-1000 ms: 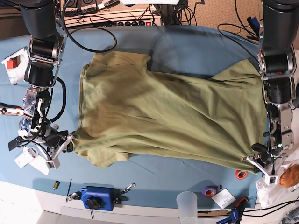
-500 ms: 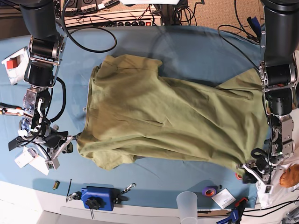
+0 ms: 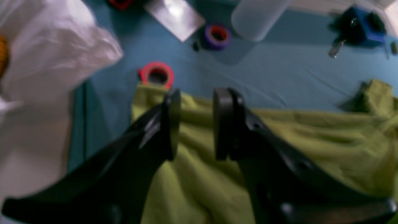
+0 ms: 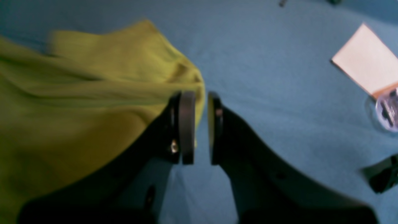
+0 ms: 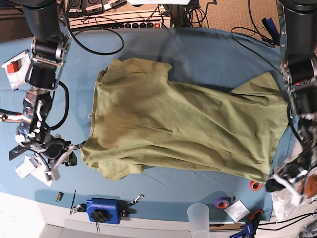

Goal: Layout the t-shirt on the table in an organized manner, then fold the t-shirt properly
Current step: 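Release the shirt and raise both grippers away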

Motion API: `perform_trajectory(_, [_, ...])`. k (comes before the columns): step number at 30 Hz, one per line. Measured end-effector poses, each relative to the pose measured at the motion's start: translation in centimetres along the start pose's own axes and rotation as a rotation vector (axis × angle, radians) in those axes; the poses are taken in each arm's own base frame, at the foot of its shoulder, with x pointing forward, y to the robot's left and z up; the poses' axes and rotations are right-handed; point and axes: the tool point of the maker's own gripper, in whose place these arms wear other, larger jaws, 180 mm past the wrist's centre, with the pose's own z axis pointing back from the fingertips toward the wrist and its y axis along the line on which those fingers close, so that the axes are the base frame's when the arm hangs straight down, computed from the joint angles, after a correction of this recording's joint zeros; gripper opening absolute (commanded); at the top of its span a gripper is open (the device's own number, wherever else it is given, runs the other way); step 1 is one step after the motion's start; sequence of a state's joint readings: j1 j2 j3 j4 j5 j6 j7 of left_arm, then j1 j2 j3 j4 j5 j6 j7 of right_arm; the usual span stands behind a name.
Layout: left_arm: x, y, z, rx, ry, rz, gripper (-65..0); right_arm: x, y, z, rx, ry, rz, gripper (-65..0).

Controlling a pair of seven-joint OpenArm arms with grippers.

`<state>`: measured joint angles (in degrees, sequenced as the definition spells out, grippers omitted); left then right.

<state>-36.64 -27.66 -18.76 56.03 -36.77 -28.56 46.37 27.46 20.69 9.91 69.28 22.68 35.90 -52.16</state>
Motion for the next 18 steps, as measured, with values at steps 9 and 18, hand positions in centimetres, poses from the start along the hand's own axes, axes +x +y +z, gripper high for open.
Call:
perform_trajectory(9, [-5.0,2.7,7.5,0.026,-0.081,0.023,-54.9,-1.9,0.6,5.1,0.027,-0.052,-0.038,-56.5])
perform_trajectory(18, [-10.5,3.1,13.8,0.108,-0.008,-0.042,-54.9,-7.8,3.8,8.7,0.141,0.043,-0.087,-56.5])
